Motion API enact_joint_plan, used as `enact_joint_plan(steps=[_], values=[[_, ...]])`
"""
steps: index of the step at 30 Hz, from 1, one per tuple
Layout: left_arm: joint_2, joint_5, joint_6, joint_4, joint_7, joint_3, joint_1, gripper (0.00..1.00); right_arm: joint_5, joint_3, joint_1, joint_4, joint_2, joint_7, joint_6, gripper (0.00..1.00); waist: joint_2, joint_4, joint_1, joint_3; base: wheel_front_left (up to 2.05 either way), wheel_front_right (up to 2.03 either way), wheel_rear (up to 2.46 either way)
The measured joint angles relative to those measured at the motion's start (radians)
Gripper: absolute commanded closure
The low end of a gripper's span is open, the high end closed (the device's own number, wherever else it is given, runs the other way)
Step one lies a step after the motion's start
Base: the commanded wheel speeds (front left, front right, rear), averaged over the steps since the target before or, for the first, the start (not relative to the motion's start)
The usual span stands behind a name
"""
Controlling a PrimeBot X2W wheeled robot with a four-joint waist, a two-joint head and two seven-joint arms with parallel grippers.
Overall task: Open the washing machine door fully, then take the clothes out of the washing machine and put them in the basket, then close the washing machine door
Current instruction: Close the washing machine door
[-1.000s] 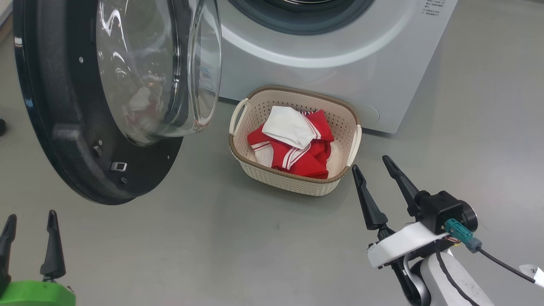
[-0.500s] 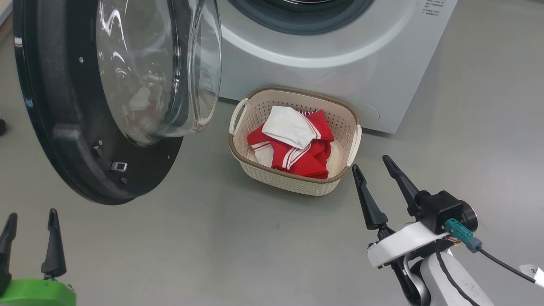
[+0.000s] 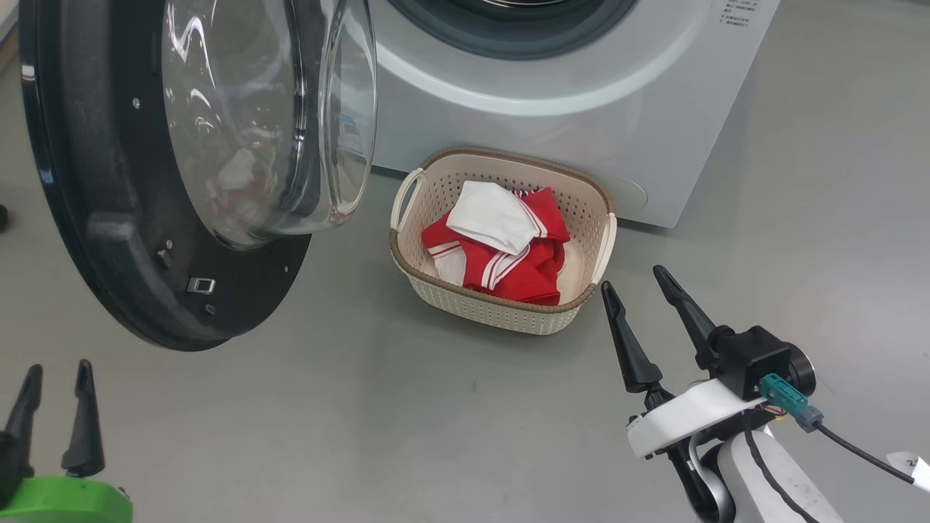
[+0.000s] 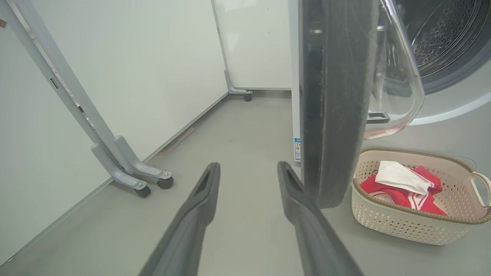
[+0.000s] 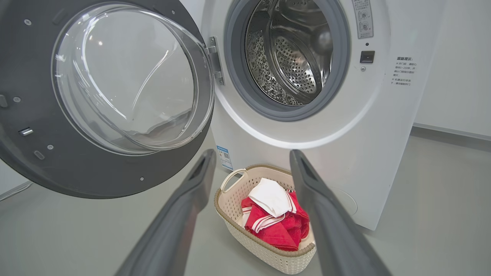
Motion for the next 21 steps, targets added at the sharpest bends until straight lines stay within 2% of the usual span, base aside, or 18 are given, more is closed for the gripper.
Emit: enact_joint_plan(steps=[9,14,21], values=[[0.003,0.009,-0.001,0.005,0.000,-0.011,0.000,1.00,-0.002,0.002,0.000,0.004,0.002,-0.004,0.007,0.00,0.0000,-0.004,0.0000,0.000,0.00,0.00,0.00],[0.027,0.008,-0.003,0.003,0.000,-0.010,-0.009,1.00,-0.005,0.004,0.000,0.006,0.002,-0.004,0.007,0.00,0.0000,-0.005,0.0000,0.001,0.00,0.00,0.00],[0.017,-0.166,-0.018,-0.009,0.024,0.049,-0.070,1.00,-0.007,0.007,0.000,0.006,0.003,-0.004,0.007,0.00,0.0000,-0.007,0.0000,0.007,0.00,0.00,0.00]])
